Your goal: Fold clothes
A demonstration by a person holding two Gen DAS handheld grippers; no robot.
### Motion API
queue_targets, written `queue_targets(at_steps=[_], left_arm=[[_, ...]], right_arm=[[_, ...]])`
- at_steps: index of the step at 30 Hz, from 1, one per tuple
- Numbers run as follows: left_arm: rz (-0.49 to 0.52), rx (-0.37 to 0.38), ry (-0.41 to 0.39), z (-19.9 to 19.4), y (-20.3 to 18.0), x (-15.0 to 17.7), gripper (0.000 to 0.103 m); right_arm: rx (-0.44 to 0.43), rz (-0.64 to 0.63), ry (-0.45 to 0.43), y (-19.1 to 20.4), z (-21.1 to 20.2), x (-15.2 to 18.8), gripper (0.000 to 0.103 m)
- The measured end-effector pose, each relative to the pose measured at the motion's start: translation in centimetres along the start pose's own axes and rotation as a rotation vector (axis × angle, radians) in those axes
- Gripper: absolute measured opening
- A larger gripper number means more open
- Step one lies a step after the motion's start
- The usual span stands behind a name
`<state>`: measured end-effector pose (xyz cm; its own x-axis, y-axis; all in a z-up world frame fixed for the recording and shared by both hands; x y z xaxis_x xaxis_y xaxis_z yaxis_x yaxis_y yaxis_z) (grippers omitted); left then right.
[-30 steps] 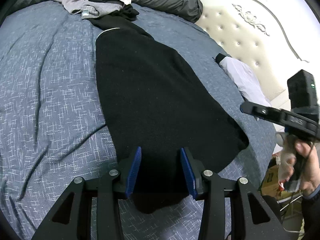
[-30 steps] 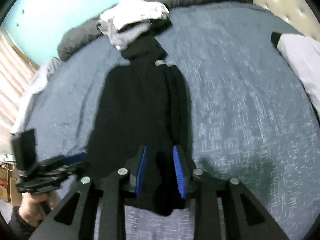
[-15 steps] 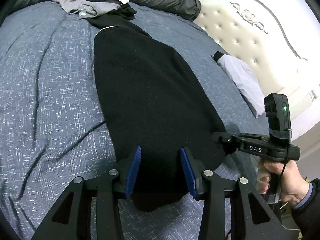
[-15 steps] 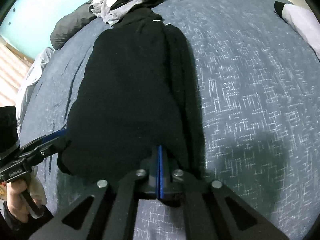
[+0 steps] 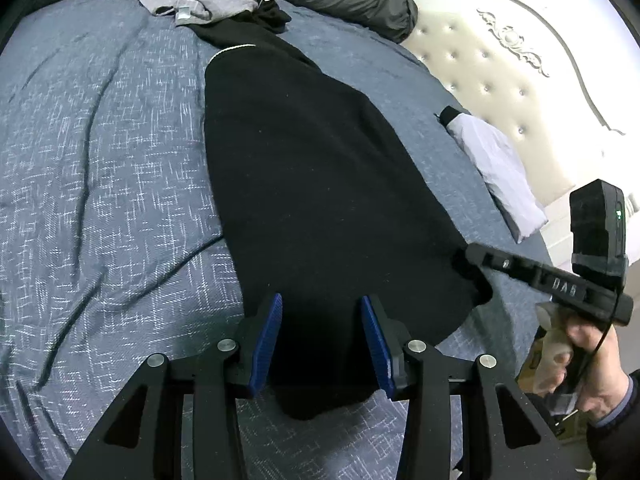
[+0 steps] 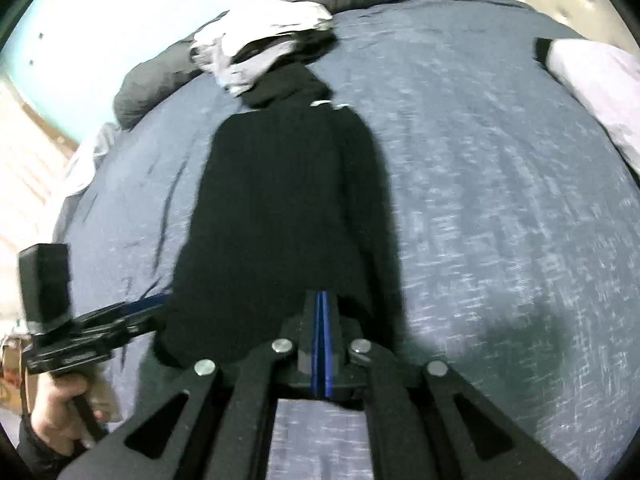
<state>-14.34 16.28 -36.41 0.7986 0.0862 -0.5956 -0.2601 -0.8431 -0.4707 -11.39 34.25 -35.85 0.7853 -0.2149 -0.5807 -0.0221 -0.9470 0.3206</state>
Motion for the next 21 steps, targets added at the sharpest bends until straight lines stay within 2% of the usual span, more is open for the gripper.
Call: queue_targets(at_steps=[8,16,18,20,21], left_arm=[[0.019,-0.004,0.005,0.5,-0.1,0.6,0.045],[-0.027,-0.039,0.002,-1.1,1.6,-0.2,0.046],[-0.075,-0.02,0.015,-1.2,2.2,0.0,0.046],[-0.082,-0.012,0.028,-1.3,2.3,0.2,0.05],[-0.081,-0.015,0.031,-1.4,2.4,0.2,0.053]], right_arm=[[0.03,0.01,-0.048,-0.7,-1.2,-0.8,0.0],[0.067,0.058,-0.096,-2.5,-2.6,-1.8,0.0],[0.065,0.075,-0.092,-2.9,-3.0,-2.0,0.004],[0.035,0.095,-0.045,-2.8,-2.5,-1.3,0.006],[0.034,0.097,-0.032,-2.9,-2.4,-1.0,0.012]])
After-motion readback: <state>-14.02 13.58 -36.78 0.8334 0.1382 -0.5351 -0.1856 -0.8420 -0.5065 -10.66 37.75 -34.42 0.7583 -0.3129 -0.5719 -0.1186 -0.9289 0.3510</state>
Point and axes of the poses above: each gripper's, at about its wrist camera, not at the fingertips, and z roughly the way its jaws point, y to its left, x to its underside, the point moved 10 cm from there along z, roughly the way its jaws point, and after that the axes turned 12 degrees about -y, right-handed, at the moved point
